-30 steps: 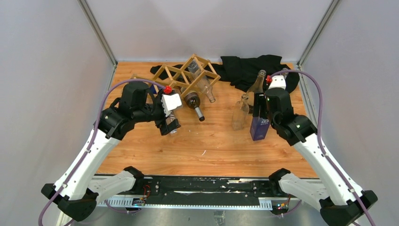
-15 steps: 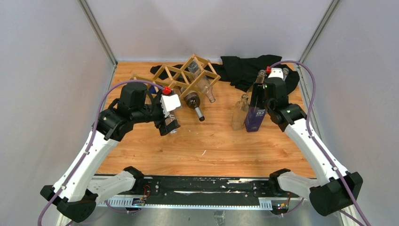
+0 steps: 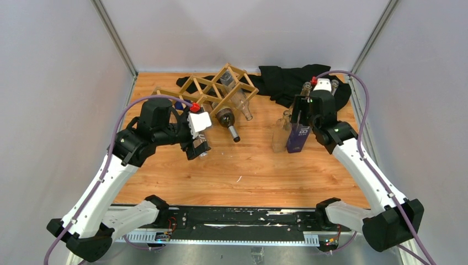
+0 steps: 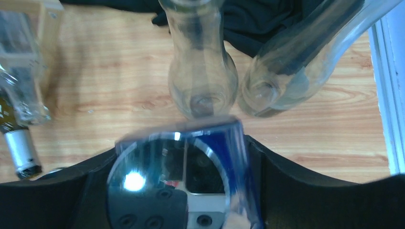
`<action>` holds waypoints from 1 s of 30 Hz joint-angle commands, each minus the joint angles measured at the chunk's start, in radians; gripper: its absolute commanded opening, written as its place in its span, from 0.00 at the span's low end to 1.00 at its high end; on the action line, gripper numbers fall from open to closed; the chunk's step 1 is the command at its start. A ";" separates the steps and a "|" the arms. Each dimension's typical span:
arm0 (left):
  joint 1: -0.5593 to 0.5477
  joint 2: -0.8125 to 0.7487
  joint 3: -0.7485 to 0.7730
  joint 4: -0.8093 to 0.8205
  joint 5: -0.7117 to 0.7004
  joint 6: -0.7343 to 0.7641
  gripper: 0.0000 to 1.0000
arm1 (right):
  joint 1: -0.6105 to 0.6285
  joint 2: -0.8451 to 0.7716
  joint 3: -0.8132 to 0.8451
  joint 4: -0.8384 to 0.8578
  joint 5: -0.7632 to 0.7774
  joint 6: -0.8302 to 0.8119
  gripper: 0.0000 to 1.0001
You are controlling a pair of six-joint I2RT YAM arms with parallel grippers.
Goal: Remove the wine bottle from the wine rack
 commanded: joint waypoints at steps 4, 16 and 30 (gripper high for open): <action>0.004 -0.013 0.005 0.013 -0.012 0.013 1.00 | -0.016 -0.059 0.057 0.067 -0.003 0.008 0.88; 0.029 0.011 0.031 0.014 -0.023 -0.002 1.00 | -0.012 -0.111 0.280 -0.051 -0.039 0.026 0.91; 0.119 0.008 0.018 0.005 0.009 0.033 1.00 | 0.349 0.356 0.646 -0.177 -0.102 0.073 0.92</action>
